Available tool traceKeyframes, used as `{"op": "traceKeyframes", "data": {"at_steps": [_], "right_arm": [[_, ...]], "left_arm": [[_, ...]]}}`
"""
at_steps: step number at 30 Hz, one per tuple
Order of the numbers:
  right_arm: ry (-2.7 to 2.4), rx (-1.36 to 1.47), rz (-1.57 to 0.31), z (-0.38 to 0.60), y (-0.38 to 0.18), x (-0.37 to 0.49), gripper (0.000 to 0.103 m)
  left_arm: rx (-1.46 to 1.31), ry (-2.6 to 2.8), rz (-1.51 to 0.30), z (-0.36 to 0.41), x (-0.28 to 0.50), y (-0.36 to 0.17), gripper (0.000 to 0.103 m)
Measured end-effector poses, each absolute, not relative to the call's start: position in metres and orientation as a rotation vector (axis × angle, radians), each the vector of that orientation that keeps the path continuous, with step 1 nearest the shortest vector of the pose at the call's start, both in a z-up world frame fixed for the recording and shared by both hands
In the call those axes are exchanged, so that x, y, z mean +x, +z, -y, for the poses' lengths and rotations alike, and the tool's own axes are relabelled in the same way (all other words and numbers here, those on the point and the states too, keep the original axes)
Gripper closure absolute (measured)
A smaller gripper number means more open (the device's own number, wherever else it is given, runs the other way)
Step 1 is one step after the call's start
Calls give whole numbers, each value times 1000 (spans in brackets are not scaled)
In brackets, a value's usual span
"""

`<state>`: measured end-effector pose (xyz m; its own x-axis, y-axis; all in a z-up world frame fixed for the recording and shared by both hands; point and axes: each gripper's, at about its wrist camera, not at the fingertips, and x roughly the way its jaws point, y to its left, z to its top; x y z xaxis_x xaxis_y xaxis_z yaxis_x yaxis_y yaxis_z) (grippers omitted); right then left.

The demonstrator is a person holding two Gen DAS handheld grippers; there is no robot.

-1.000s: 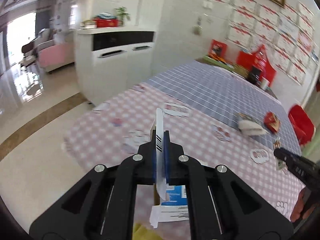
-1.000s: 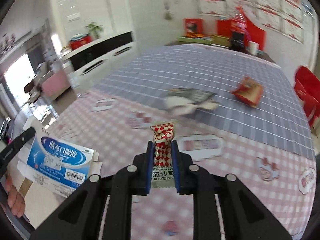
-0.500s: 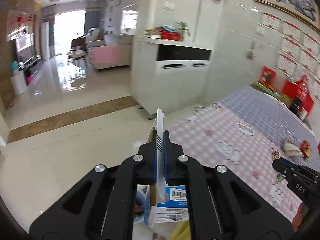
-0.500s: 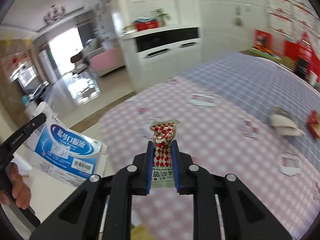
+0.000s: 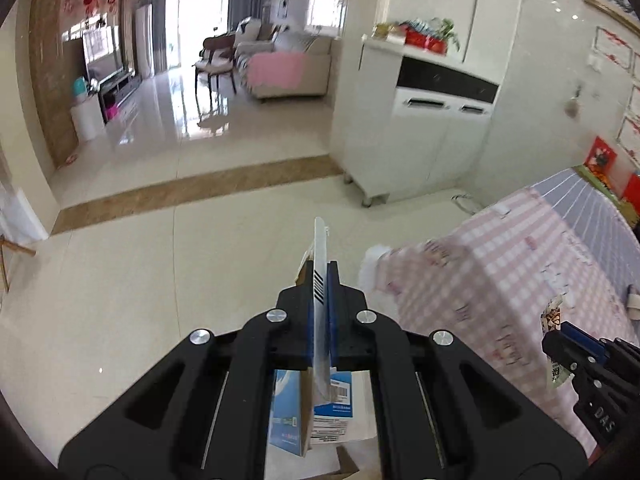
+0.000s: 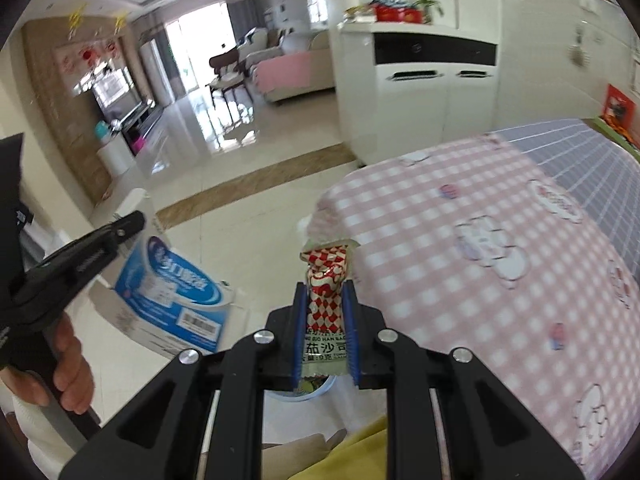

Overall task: Collect trash
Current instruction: 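Carry the snack stick and medicine box over the blue bin and open both tools, then move both open tools back over the table toward the remaining trash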

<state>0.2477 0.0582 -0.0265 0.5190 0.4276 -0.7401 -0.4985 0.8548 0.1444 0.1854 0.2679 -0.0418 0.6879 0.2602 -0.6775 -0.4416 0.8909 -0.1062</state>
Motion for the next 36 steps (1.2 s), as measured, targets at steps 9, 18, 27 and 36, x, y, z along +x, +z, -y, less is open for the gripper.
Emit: {"op": "traceKeyframes", "data": {"at_steps": [9,18,27,36], "right_arm": [[585,-129,-928,-88,-51,250,85],[606,-168,-984,-108,-71,262,85],[732,-208,-1067,-152,-89,261,67],[751,-264,-992,-166,-74,245,16]], "left_arm": [[-269,396,-863,-289,196,-94,36],[-239,471,-888,-305,174,-108,35],[-250,567,-904,-328,139,-112,35],[-257,603,-894,-333,120,-106,35]]}}
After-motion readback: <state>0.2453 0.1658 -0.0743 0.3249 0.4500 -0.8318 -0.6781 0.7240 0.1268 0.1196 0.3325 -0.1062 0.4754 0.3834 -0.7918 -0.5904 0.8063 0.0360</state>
